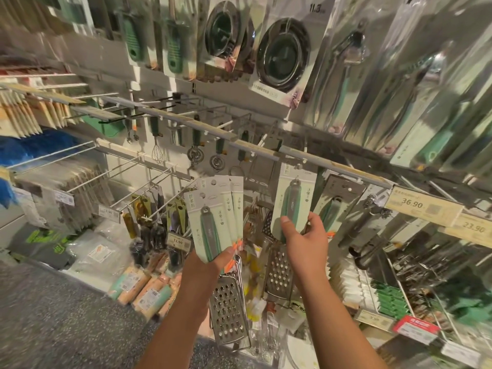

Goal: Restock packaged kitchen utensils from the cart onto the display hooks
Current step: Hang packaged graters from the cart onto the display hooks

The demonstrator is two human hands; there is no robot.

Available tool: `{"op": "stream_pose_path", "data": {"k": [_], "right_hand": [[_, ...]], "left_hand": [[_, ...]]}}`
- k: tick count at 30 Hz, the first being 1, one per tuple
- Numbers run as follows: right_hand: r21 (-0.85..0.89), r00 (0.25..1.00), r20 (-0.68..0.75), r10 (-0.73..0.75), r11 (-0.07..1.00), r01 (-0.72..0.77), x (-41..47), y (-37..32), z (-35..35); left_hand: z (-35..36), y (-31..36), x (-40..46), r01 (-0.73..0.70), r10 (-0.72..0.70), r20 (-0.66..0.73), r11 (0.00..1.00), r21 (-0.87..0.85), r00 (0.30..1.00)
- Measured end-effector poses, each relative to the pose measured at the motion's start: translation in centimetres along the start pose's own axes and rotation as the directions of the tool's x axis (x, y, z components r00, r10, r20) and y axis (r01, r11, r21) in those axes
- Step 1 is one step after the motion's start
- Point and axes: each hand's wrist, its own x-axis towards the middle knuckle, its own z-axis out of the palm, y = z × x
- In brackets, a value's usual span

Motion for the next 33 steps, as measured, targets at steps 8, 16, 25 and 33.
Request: {"op": "stream_pose_path", "data": {"k": [8,16,25,33], "right_hand": [[0.071,1.0,-0.016,-0.004,0.997,0.005,-1.6,-0.2,0.6],[0.044,0.999,-0.038,-0.03,0.999,0.031,-1.4,0.8,0.8],[-0.182,0.99,0.143,-0.009,0.983,0.035,2.5,0.3,1.1],[-0.101,0.925,0.378,0.03,0.995,0.009,-2.3,-0.2,2.4]], "left_hand": [[-0.2,0.6,-0.2,0.011,-0.011,-0.018,0.999,-0.035,1.0],[0.1,1.5,-0.7,-0.01,0.01,-0.008,0.999,-0.03,1.0],[0.0,1.4,-1.0,0.002,-0.002,-0.004,1.0,-0.028,1.0],[0.8,2.1,-1.8,0.067,-0.06,0.096,0.995,-0.072,0.994]]}}
